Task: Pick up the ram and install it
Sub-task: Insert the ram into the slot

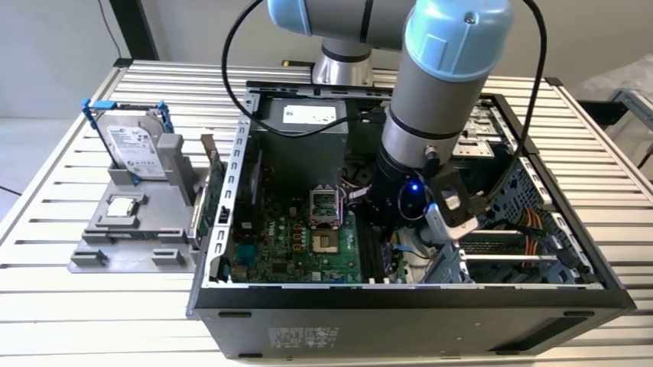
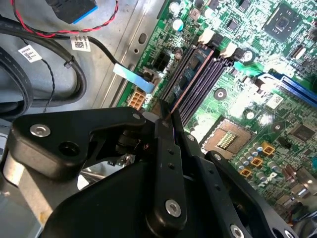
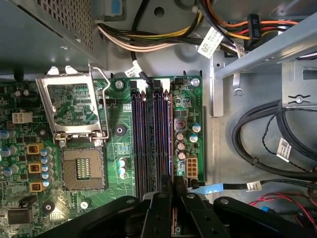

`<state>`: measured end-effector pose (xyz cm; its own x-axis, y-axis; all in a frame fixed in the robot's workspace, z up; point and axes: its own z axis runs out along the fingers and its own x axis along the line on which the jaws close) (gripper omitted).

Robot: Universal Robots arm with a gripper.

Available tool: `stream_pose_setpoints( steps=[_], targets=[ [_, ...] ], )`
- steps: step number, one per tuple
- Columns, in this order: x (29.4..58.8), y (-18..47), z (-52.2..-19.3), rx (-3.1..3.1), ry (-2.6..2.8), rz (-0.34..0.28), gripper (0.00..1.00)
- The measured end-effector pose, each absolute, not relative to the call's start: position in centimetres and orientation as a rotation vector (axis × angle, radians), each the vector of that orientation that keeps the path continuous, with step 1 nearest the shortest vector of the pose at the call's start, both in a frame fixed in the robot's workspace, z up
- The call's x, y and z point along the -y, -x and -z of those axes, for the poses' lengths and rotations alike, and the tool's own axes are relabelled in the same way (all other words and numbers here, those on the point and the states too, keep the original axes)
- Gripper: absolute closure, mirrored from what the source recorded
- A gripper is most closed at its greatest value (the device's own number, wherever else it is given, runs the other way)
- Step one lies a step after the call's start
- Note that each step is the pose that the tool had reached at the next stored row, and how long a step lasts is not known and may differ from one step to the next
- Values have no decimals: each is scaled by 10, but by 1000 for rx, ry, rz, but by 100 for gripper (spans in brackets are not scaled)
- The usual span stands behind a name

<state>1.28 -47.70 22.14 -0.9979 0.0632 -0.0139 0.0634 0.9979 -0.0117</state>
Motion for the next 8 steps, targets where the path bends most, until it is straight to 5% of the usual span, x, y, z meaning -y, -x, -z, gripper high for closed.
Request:
stream_pose_setpoints(
  steps=[8],
  targets=[
    [476,-13,-219,-3126,-100,19,100]
  ],
)
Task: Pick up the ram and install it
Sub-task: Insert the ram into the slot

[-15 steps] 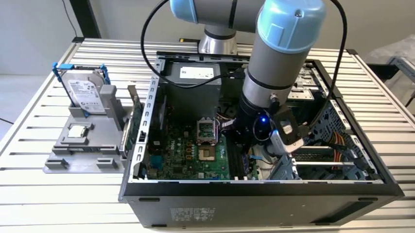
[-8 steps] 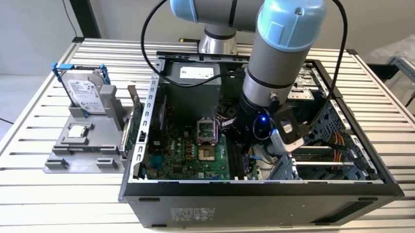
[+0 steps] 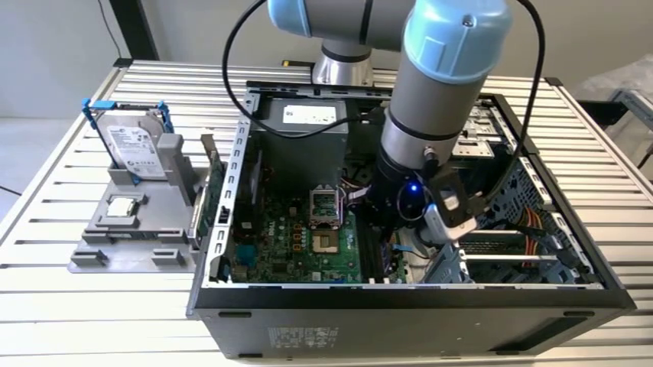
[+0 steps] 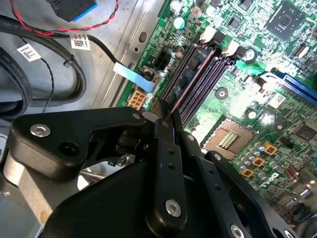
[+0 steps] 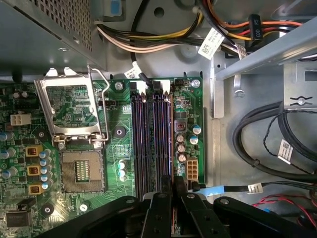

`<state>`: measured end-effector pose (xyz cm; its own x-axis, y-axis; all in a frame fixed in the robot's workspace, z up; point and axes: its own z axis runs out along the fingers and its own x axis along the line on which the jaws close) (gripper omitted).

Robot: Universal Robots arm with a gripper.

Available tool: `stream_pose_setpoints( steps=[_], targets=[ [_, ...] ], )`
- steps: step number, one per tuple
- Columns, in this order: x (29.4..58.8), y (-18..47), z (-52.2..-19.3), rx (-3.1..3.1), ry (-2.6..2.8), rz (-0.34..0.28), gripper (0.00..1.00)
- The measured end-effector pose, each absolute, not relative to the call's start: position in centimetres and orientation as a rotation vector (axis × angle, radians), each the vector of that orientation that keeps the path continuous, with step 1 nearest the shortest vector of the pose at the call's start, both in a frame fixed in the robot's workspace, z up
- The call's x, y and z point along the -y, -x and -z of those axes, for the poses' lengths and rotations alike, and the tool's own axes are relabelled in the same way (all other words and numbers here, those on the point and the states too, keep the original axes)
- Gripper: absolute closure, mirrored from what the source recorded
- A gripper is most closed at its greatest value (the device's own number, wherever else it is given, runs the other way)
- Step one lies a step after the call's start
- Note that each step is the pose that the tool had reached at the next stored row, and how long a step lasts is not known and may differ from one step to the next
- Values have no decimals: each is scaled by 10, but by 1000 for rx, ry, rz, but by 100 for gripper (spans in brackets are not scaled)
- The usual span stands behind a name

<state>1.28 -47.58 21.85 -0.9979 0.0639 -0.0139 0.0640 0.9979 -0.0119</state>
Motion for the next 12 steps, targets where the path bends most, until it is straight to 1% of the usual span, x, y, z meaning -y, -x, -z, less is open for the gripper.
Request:
stream_pose_setpoints(
  steps=[12],
  targets=[
    [476,-13,-215,-3126,-100,19,100]
  ],
)
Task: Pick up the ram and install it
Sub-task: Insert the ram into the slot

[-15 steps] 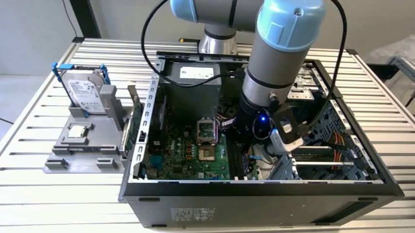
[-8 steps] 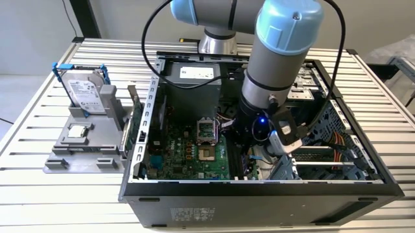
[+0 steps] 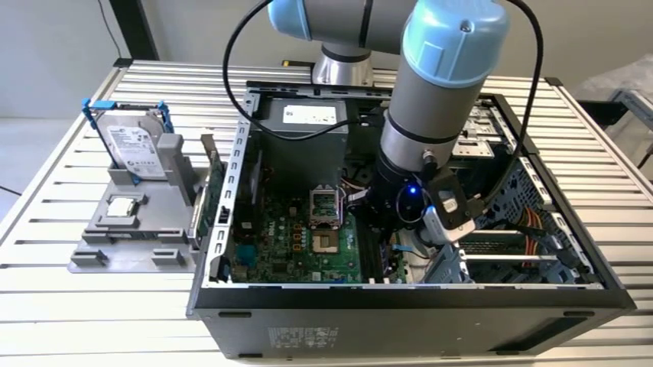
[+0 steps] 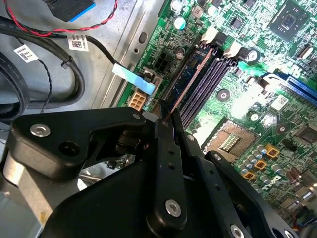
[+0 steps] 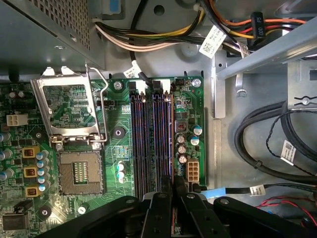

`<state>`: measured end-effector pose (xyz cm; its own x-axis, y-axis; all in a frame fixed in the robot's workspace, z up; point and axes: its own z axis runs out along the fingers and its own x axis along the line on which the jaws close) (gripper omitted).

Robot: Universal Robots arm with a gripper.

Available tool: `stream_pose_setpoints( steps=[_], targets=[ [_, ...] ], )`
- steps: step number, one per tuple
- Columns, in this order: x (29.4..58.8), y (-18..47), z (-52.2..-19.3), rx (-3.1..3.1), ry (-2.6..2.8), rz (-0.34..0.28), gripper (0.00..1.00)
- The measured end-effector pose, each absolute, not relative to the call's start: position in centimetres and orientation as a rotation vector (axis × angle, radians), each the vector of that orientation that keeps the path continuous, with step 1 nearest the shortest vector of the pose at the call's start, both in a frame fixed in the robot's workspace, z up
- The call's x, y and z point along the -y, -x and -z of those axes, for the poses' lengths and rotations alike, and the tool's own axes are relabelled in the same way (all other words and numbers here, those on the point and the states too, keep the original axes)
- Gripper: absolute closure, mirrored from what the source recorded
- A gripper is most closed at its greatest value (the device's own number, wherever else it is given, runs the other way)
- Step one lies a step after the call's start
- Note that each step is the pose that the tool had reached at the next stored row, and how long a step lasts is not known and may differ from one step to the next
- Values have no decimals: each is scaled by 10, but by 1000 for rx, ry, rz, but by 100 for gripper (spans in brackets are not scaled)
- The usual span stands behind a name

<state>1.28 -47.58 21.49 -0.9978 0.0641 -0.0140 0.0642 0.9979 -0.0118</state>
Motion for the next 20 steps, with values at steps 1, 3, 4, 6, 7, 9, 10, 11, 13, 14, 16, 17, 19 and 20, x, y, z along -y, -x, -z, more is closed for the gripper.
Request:
stream_pose_setpoints(
  steps=[1,3,4,6,7,9,10,11,13,14,16,17,19,20],
  targets=[
    [476,-13,-215,-3126,-100,19,100],
    [476,-13,-215,-3126,-100,19,100],
    [476,-13,-215,-3126,-100,19,100],
    [476,-13,-214,-3126,-101,17,100],
    [476,-13,-214,-3126,-101,7,100],
    [477,-13,-215,-3127,-101,-41,100],
    [477,-13,-214,-3127,-101,-69,100],
    [477,-13,-214,-3127,-101,-80,100],
    [477,-13,-214,-3128,-101,-80,100],
    [477,-14,-214,-3129,-101,-80,100],
    [477,-14,-214,-3131,-101,-79,100],
    [477,-14,-215,-3132,-101,-79,100],
    [477,-15,-217,-3133,-101,-79,100],
    [477,-15,-219,-3133,-102,-79,100]
  ],
)
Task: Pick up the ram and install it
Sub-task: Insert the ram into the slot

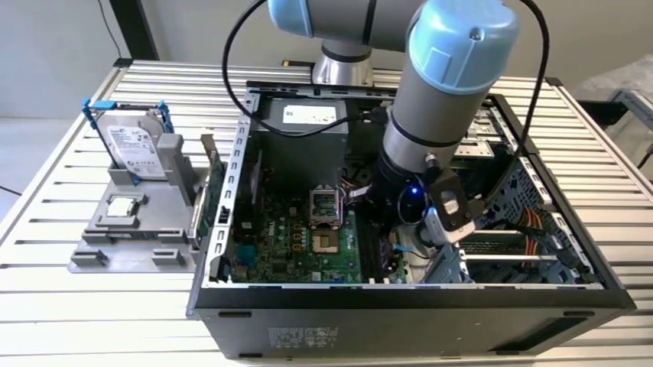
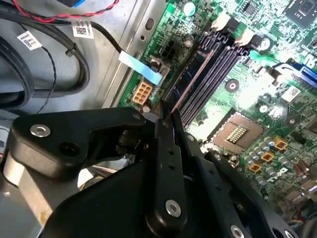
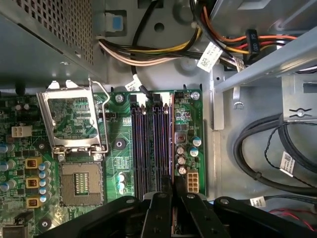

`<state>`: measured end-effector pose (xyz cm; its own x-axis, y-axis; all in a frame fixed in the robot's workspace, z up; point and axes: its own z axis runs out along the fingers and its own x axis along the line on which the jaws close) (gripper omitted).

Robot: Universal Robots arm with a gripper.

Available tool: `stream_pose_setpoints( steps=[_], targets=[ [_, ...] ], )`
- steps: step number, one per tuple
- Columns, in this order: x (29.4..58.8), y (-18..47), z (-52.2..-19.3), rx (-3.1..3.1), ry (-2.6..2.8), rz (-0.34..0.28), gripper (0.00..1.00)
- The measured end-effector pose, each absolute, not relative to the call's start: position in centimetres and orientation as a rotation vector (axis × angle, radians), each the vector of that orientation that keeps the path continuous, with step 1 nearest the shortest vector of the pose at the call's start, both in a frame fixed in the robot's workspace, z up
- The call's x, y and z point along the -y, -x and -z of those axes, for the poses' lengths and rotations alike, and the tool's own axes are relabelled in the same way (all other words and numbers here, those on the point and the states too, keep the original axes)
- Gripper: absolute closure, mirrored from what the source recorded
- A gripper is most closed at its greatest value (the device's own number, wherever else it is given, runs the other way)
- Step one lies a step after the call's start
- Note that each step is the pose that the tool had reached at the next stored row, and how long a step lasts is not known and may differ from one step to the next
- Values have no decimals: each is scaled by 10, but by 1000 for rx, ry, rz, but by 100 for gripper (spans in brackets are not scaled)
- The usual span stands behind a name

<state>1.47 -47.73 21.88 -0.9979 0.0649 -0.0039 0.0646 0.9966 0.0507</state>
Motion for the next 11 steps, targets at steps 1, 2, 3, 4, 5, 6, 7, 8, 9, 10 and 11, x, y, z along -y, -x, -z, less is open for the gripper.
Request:
stream_pose_setpoints(
  steps=[1,2,3,4,5,6,7,8,9,10,11],
  targets=[
    [477,-15,-221,-3133,-102,-79,100],
    [477,-15,-224,-3133,-102,-78,100],
    [477,-15,-227,-3134,-101,-75,100],
    [477,-15,-229,-3134,-101,-72,100],
    [477,-15,-230,-3134,-101,-71,100],
    [477,-15,-230,-3133,-101,-71,100],
    [477,-15,-230,-3133,-101,-71,100],
    [477,-15,-230,-3133,-101,-71,100],
    [477,-15,-230,-3133,-101,-71,100],
    [477,-15,-230,-3134,-101,-70,100],
    [477,-15,-230,-3134,-101,-70,100]
  ],
)
